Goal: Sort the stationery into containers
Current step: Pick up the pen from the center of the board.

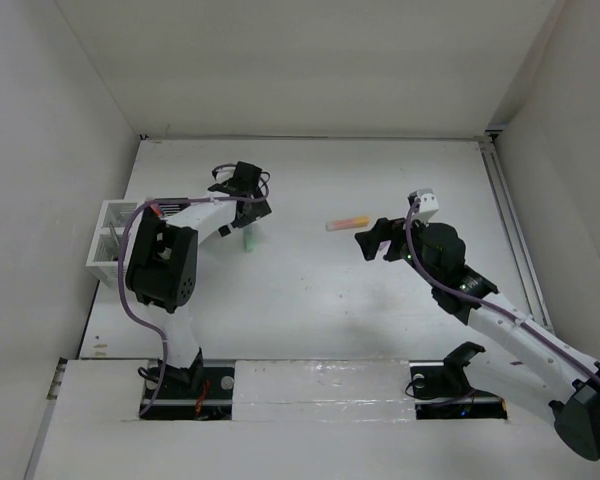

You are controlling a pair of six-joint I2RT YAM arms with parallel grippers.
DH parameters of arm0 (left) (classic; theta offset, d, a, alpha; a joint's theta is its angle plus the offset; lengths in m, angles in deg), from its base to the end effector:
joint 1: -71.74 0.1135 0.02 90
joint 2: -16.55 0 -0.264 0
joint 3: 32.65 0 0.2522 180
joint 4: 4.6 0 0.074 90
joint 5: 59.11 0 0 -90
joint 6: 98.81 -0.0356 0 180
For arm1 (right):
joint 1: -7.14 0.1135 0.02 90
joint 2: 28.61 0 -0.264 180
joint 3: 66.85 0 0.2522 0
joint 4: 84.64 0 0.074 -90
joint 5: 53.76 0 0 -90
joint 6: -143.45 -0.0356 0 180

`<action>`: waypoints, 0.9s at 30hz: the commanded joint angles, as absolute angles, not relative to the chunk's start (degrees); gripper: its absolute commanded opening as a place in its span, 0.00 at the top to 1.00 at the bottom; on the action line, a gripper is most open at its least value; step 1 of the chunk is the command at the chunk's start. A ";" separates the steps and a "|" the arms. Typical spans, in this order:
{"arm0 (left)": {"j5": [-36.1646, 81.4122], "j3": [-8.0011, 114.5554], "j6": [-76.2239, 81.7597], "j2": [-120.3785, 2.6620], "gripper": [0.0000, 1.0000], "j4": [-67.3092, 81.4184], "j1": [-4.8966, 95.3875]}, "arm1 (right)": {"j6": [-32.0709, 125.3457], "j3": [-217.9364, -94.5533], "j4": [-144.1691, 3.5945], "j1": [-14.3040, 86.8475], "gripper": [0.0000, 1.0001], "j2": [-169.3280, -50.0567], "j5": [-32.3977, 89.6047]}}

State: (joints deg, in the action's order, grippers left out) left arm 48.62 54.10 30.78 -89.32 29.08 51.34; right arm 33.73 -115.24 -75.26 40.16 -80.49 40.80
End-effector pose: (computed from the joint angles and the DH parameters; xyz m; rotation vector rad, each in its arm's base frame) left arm 0.3747 -0.1278 0.1989 -0.5309 2.3751 -0.0806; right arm 0.1822 0.1151 0.2815 -0.1544 1.8268 0.5835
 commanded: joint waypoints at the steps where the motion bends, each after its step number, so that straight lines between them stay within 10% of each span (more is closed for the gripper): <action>1: 47.58 53.53 28.89 -90.50 0.07 27.96 52.58 | 33.33 -114.98 -79.06 39.93 0.00 -80.29 39.94; 15: 45.92 55.64 27.66 -93.75 0.43 32.97 52.58 | 33.33 -114.45 -79.06 39.93 0.00 -79.59 40.11; 22: 42.84 53.27 27.05 -96.22 1.00 32.98 51.36 | 33.33 -113.92 -79.06 39.93 0.00 -78.45 40.11; 27: 45.29 57.03 25.91 -91.22 1.00 35.17 50.12 | 33.33 -113.92 -79.06 39.93 0.00 -77.92 40.11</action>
State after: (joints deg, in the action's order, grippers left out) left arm 45.89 55.04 26.69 -93.62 30.59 51.52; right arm 33.73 -114.19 -75.72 40.16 -78.76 40.26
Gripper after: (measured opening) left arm 0.187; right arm 0.999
